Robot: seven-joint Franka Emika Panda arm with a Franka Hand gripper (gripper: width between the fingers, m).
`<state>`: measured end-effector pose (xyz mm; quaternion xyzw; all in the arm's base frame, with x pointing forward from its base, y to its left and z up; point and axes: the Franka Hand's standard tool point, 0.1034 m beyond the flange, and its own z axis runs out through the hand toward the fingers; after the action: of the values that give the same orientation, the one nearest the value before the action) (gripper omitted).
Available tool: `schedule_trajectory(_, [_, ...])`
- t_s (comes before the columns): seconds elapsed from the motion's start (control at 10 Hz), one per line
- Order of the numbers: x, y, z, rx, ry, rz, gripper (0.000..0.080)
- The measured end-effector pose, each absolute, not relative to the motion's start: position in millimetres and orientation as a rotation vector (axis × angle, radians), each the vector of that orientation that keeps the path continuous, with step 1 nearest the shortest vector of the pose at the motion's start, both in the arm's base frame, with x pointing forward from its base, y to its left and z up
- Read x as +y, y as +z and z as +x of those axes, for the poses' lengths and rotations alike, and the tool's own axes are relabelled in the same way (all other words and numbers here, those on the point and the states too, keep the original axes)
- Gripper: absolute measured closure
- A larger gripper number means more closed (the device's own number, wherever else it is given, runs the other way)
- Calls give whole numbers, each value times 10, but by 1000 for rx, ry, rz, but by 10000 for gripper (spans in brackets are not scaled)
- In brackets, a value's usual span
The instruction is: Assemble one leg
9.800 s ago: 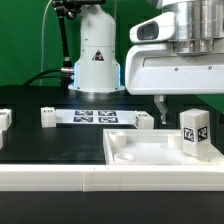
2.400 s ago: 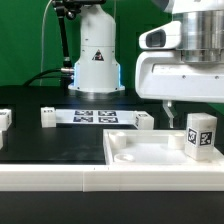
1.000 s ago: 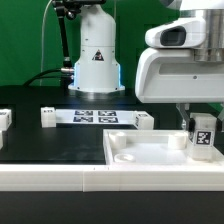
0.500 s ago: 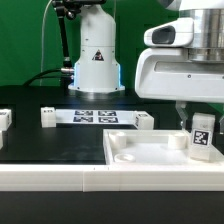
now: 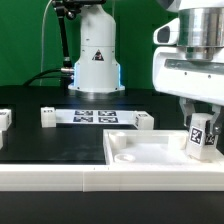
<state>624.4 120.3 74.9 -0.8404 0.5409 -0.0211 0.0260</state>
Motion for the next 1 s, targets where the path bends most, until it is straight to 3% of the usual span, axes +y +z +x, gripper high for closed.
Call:
schedule_trajectory(0.6, [1221, 736, 6224, 2079, -10, -2260, 507])
schedule_trajectory(0.7, [1211, 727, 6223, 2001, -13, -2330, 281])
schedule_trajectory(0.8, [1183, 712, 6222, 1933, -15, -2390, 281])
schedule_trajectory(0.9, [1185, 707, 6220, 1933, -14, -2391, 176])
schedule_trajectory(1.0, [1186, 707, 6217, 1850, -14, -2459, 176])
